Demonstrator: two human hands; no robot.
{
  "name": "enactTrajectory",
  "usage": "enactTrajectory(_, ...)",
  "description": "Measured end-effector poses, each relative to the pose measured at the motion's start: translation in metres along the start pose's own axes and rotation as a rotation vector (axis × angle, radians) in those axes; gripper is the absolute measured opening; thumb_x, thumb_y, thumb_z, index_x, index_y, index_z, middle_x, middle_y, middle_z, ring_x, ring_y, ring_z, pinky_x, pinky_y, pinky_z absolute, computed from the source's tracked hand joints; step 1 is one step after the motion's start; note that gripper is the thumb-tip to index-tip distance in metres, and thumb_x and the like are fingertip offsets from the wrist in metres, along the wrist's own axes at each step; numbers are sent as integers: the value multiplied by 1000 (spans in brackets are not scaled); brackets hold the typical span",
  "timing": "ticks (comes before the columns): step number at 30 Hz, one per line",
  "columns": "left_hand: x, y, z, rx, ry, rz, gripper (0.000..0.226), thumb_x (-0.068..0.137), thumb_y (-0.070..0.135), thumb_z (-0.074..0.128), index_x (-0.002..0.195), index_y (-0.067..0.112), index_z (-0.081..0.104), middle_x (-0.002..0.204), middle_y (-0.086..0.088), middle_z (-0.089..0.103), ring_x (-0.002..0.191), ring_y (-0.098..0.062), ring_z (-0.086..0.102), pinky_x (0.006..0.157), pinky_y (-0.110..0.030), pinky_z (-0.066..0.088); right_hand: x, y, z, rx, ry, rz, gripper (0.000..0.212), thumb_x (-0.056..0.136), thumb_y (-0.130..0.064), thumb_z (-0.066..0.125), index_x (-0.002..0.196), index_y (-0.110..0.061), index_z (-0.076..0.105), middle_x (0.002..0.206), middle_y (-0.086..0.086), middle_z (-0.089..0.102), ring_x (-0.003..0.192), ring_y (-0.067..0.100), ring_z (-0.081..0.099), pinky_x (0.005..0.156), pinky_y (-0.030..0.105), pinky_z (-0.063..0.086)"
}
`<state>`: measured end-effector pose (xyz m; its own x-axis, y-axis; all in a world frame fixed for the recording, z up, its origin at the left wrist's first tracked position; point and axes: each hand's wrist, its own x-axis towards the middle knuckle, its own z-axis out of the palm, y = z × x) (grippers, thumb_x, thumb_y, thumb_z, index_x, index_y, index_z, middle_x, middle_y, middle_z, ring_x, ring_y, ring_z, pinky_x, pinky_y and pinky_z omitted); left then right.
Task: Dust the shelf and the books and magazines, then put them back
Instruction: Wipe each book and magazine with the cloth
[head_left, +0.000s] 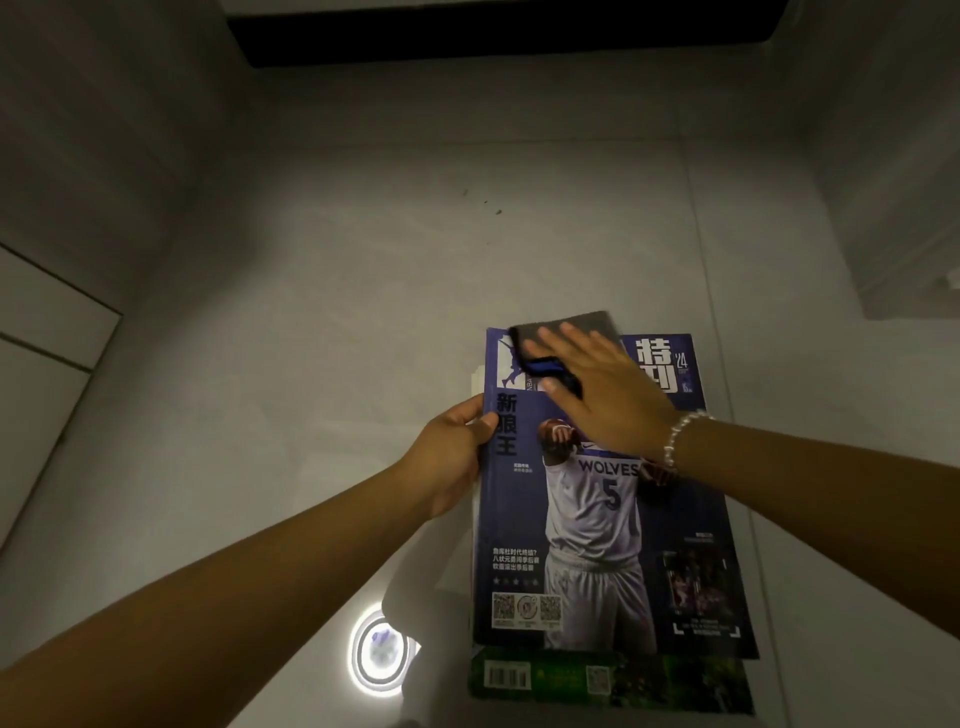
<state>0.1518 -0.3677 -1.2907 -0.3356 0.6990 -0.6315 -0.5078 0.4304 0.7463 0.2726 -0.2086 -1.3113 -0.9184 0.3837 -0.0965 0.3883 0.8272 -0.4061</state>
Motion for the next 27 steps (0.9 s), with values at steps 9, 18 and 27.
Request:
enactTrajectory(9, -1, 0, -2, -112, -52, -38, 36, 103, 8, 30, 129, 13, 54, 111, -9, 68, 94, -22, 66, 78, -31, 57, -50, -38, 17, 83, 41, 4, 60, 90, -63, 1, 144, -39, 4, 153, -16, -2, 142, 6, -14, 114, 26, -16)
enactTrajectory(18, 0, 2, -4, -112, -65, -78, 33, 103, 13, 32, 129, 15, 53, 112, -9, 67, 95, -21, 66, 78, -33, 58, -32, 35, -10, -44, 116, 251, 60, 91, -46, 26, 147, -25, 21, 155, 5, 24, 145, 26, 14, 114, 34, 2)
enactTrajectory(27, -1, 6, -8, -251, -99, -161, 38, 99, 32, 41, 125, 10, 58, 113, -11, 68, 92, -21, 67, 78, -32, 57, -68, -23, 20, -3, -131, -235, 54, 97, -58, 12, 147, -38, 13, 155, -17, 3, 143, 0, -12, 113, 21, -17)
